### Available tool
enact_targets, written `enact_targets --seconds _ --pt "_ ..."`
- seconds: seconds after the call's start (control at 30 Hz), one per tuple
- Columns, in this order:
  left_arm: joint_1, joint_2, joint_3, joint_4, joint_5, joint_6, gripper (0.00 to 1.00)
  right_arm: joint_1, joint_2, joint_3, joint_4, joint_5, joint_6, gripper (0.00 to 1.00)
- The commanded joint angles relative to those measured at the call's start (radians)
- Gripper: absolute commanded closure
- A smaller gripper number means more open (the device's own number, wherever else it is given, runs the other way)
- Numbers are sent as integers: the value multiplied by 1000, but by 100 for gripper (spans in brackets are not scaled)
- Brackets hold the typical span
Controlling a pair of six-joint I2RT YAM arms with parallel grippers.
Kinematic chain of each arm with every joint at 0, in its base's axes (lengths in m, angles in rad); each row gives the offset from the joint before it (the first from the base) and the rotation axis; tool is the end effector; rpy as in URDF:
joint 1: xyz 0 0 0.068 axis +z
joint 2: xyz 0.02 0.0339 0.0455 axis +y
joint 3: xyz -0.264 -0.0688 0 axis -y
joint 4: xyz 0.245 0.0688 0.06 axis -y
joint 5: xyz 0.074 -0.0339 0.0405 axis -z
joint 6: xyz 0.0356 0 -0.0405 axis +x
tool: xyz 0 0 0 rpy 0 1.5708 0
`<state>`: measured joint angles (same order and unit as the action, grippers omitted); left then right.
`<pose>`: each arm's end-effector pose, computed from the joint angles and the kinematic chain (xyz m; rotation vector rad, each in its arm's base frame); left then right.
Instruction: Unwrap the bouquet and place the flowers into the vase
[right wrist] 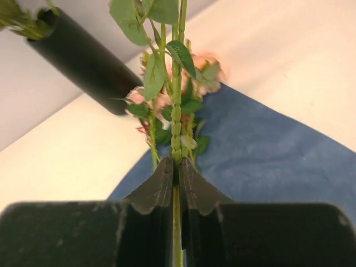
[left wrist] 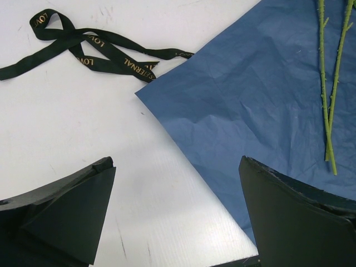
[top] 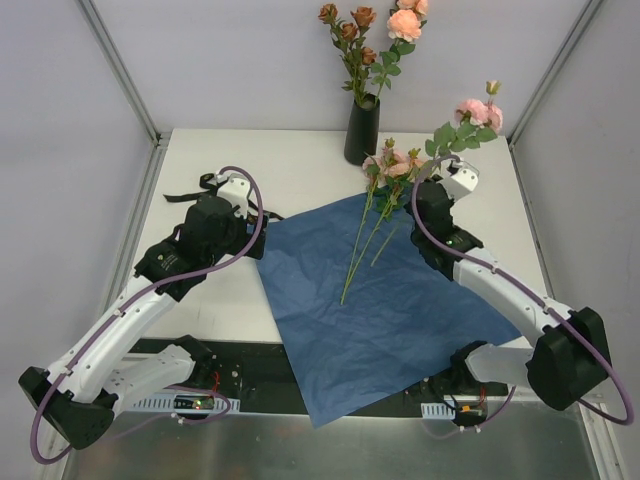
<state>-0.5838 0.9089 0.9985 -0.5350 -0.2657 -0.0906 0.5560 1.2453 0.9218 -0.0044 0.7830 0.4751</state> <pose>0.1672 -0.0992 0.3568 0.3241 1.9769 -0.1648 0.2518 0.1269 0.3107 0.4403 1.7465 -0.0105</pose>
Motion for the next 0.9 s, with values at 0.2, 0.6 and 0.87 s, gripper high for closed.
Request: enact_targets --seconds 0.2,0.6,0.87 --pt "-8 -25 3 27 -1 15 1 -14 87 -28 995 -344 -593 100" --pt "-10 -38 8 27 22 14 1 -96 492 354 1434 -583 -793 100" --pt "-11 -42 9 27 43 12 1 -149 677 636 1434 -642 -829 100"
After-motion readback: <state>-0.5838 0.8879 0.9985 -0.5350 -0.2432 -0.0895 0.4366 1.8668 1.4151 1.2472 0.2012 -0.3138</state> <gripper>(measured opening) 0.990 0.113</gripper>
